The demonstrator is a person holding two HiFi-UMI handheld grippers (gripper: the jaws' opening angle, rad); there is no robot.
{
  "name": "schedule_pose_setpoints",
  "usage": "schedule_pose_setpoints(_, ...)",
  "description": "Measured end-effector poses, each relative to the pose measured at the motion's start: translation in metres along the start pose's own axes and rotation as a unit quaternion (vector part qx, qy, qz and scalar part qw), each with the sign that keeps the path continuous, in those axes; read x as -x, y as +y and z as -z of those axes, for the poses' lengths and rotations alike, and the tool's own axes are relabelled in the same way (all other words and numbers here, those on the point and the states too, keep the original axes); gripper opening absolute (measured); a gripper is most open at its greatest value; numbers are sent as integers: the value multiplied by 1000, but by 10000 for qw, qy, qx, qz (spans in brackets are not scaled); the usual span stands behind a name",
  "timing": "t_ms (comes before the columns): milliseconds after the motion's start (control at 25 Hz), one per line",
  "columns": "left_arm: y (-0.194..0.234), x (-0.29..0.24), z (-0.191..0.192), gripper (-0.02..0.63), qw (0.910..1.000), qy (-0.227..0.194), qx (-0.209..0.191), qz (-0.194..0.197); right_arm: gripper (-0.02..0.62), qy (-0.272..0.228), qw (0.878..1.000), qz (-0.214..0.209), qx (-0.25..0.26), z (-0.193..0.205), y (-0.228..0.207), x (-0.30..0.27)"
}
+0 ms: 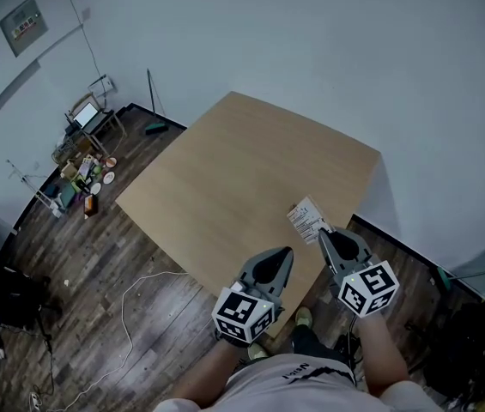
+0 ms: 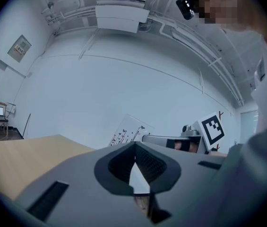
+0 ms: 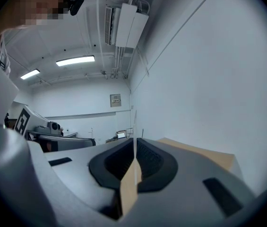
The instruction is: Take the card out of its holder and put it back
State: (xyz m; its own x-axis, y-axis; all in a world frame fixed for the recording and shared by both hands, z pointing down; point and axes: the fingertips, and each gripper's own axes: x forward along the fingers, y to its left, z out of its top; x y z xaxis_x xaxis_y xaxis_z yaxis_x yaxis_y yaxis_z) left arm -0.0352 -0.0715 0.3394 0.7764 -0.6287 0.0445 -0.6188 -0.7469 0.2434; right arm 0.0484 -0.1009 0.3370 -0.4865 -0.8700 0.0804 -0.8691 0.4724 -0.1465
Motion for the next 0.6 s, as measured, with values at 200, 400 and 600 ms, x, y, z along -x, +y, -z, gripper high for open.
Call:
schedule_pose_setpoints(200, -7, 9, -7, 12, 10000, -28, -45, 78, 26, 6, 10000, 23, 28, -6, 10, 7)
schedule_pose_setpoints(400, -11, 12, -12, 12, 9999, -47, -71, 120, 26, 3, 10000, 76, 2, -15, 12, 13)
schedule_pose_setpoints(600, -10, 14, -14, 12, 9999, -61, -72, 126, 26, -35, 9999, 97, 31, -16, 13, 15)
